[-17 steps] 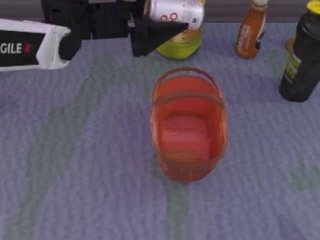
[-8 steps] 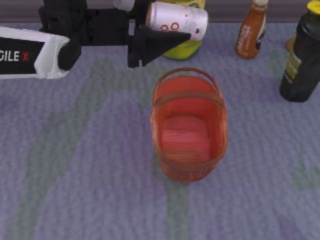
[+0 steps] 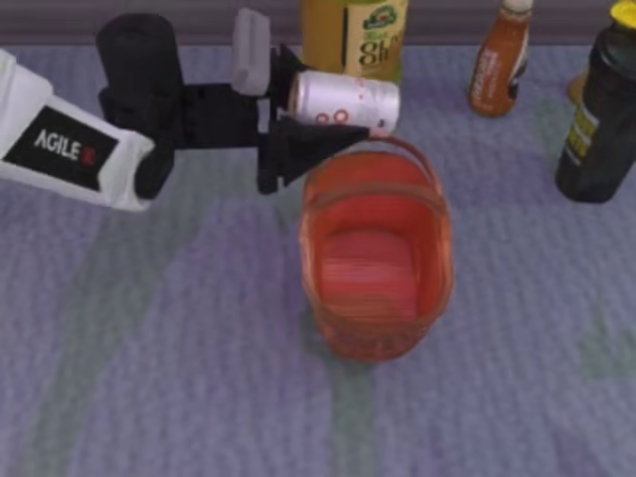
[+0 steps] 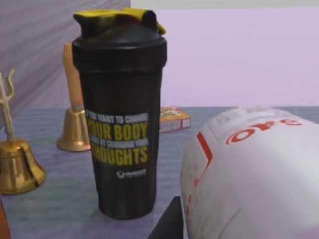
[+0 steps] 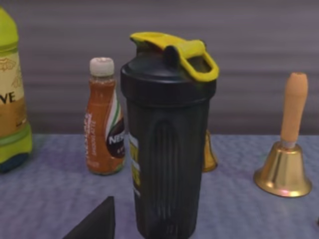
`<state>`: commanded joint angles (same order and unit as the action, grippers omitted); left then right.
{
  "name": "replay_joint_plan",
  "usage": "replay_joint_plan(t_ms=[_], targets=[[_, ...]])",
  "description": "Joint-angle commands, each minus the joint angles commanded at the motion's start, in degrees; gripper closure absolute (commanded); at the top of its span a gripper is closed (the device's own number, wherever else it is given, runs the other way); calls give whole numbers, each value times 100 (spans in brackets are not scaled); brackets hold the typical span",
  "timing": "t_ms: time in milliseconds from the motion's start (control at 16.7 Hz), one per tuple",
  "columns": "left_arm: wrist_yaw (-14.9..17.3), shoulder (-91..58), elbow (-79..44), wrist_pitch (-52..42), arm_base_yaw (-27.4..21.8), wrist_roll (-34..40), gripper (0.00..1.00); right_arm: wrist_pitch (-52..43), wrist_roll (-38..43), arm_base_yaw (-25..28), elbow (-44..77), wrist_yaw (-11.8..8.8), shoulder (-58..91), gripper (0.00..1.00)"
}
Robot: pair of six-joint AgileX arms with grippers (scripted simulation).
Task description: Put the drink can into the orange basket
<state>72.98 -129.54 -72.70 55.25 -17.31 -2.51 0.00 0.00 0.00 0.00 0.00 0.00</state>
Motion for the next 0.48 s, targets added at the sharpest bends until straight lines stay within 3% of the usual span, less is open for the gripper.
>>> replay_joint_plan(t_ms=[420, 480], targets=[[-5, -325, 145, 406, 28, 19, 100, 0, 0, 0, 0, 0, 0, 0], [-5, -325, 145, 406, 28, 19, 92, 0, 0, 0, 0, 0, 0, 0]])
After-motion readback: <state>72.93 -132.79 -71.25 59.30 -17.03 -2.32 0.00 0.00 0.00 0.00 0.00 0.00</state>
